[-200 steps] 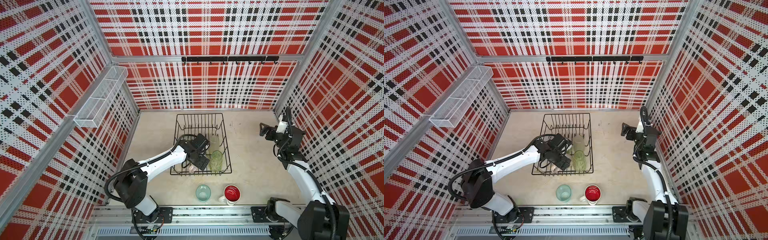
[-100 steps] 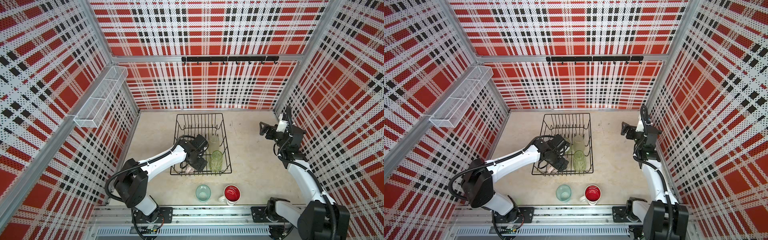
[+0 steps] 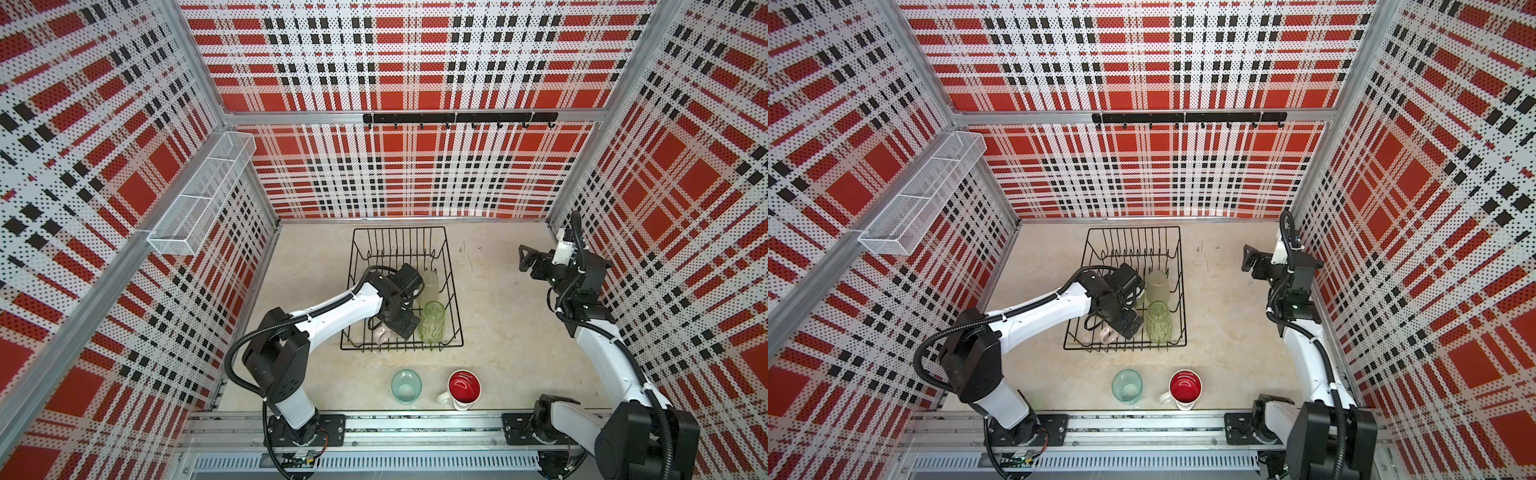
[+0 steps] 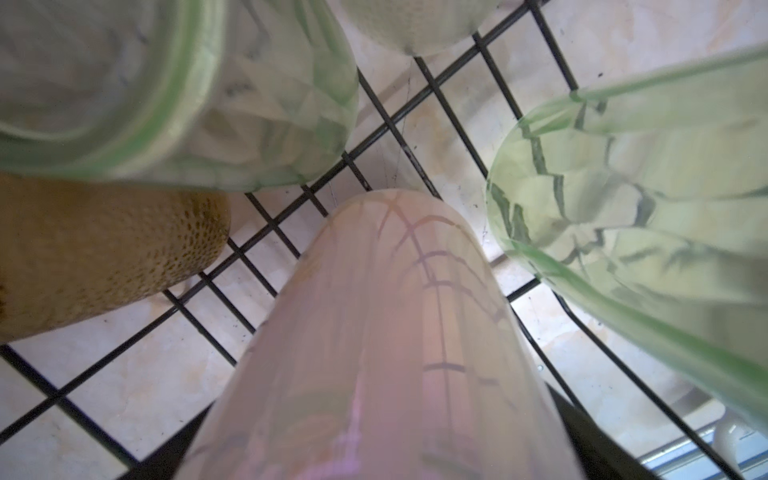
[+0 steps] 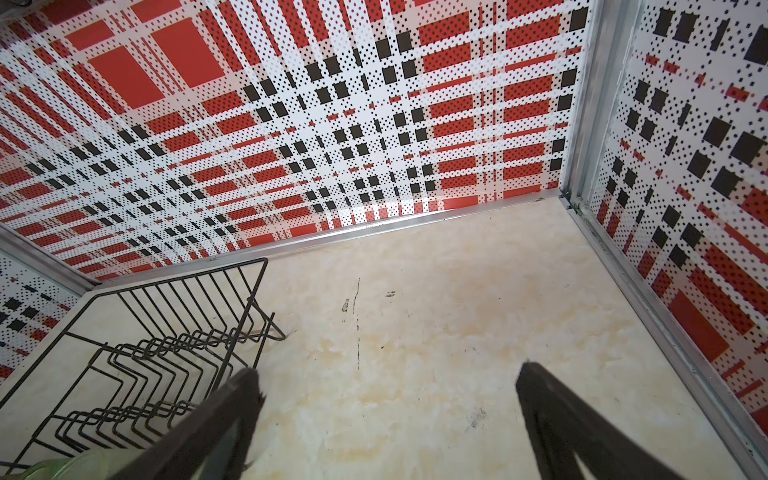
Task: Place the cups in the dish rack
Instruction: 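Lower the lavender mug upside down into the rack with the left gripper, then settle the mug between the glasses in the rack with the left gripper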
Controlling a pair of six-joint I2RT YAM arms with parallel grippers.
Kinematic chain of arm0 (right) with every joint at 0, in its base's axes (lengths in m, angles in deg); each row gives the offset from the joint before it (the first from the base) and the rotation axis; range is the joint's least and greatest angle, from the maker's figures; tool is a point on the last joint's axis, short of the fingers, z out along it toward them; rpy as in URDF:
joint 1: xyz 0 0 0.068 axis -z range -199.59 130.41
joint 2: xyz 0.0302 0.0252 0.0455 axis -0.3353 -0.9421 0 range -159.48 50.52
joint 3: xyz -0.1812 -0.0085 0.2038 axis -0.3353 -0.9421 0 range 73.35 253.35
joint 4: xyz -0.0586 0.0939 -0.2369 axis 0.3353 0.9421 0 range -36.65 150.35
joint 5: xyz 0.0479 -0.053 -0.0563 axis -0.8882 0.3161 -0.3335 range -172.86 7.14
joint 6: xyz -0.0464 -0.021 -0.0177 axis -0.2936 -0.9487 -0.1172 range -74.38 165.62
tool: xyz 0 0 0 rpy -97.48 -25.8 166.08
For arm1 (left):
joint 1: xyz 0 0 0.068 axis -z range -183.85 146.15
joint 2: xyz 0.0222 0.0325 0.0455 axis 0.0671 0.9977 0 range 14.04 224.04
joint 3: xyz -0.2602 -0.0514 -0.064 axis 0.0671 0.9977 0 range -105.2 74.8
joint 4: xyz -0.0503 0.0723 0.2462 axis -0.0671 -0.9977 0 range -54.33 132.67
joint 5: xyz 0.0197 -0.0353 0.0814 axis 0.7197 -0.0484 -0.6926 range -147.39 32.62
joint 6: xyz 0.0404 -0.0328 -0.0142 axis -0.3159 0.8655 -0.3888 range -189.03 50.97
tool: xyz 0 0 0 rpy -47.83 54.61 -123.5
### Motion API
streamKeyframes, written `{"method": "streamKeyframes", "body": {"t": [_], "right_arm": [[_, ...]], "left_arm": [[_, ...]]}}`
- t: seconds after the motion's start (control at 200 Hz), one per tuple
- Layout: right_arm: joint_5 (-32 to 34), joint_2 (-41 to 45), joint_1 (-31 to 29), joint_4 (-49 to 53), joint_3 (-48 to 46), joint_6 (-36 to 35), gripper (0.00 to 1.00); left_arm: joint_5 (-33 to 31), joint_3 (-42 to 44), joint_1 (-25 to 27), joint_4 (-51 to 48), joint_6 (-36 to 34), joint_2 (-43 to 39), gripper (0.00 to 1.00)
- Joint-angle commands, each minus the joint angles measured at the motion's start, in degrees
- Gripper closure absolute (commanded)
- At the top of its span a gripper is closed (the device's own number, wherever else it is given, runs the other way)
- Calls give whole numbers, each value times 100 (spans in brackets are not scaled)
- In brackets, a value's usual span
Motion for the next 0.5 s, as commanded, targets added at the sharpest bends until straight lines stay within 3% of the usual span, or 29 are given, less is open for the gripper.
{"method": "streamKeyframes", "body": {"t": [0.0, 0.311, 0.496], "right_arm": [[11, 43, 47, 48, 97, -104, 0], [-6, 40, 43, 64, 97, -107, 0], [-14, 40, 47, 64, 97, -107, 0]], "left_arm": [[-49, -218, 29, -47, -64, -21, 1], [-145, -295, 11, -54, -60, -145, 0], [182, -306, 11, -25, -112, -237, 8]]}}
